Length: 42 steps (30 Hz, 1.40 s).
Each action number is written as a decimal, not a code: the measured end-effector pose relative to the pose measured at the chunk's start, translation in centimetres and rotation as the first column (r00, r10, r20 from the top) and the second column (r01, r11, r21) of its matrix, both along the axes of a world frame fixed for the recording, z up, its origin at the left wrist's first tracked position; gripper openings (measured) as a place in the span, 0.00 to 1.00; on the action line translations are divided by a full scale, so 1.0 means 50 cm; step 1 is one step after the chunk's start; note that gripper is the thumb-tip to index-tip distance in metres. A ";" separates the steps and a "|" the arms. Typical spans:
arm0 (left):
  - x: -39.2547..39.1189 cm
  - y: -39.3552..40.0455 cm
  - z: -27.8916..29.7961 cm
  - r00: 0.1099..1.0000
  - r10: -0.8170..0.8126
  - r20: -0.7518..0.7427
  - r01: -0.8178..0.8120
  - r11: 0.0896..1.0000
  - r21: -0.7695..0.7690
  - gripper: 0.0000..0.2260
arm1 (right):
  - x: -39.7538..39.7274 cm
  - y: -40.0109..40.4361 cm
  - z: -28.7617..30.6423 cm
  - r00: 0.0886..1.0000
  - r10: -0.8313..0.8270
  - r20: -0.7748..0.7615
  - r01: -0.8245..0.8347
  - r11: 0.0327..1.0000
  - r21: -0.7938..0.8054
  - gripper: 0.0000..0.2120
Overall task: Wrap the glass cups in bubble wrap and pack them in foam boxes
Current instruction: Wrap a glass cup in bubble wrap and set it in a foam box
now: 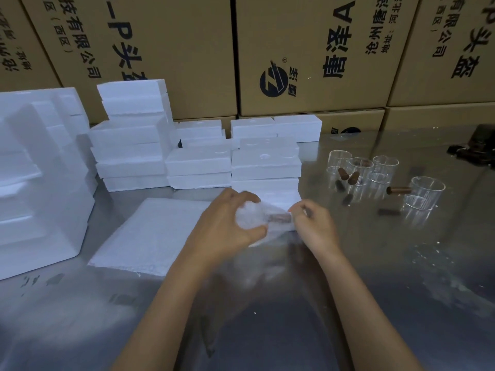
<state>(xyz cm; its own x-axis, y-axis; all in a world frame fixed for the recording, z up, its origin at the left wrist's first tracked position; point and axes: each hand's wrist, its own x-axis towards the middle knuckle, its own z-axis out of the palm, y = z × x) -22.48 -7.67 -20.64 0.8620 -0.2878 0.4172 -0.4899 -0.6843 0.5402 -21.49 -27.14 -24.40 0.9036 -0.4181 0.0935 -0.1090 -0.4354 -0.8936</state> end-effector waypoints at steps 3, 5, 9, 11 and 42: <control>0.007 0.015 0.017 0.990 0.120 0.072 -0.099 0.963 -0.250 0.17 | 0.002 0.000 0.000 1.000 -0.009 0.001 0.009 1.000 0.003 0.11; 0.010 0.016 0.018 0.970 0.210 0.127 -0.150 0.917 -0.369 0.19 | 0.003 -0.002 -0.001 1.000 -0.008 0.017 0.008 1.000 0.006 0.11; 0.022 -0.003 -0.014 0.957 0.245 0.157 -0.195 0.940 -0.281 0.22 | 0.001 0.007 0.000 0.999 0.039 0.019 -0.039 0.999 -0.004 0.11; 0.031 -0.011 -0.042 0.969 0.213 0.128 -0.192 0.969 -0.157 0.23 | -0.002 0.013 0.002 0.999 0.047 0.023 -0.047 0.999 -0.015 0.11; 0.365 0.100 0.224 0.843 0.515 0.154 -0.525 0.851 0.025 0.25 | 0.066 0.032 0.004 0.957 -0.274 0.094 0.257 0.953 0.162 0.05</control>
<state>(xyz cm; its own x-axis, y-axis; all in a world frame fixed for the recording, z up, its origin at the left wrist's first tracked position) -4.21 -2.68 -9.45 0.8284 0.1568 0.5377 -0.1176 -0.8899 0.4407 -18.20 -25.51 -24.19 0.7447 -0.6585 0.1088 -0.0970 -0.2681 -0.9585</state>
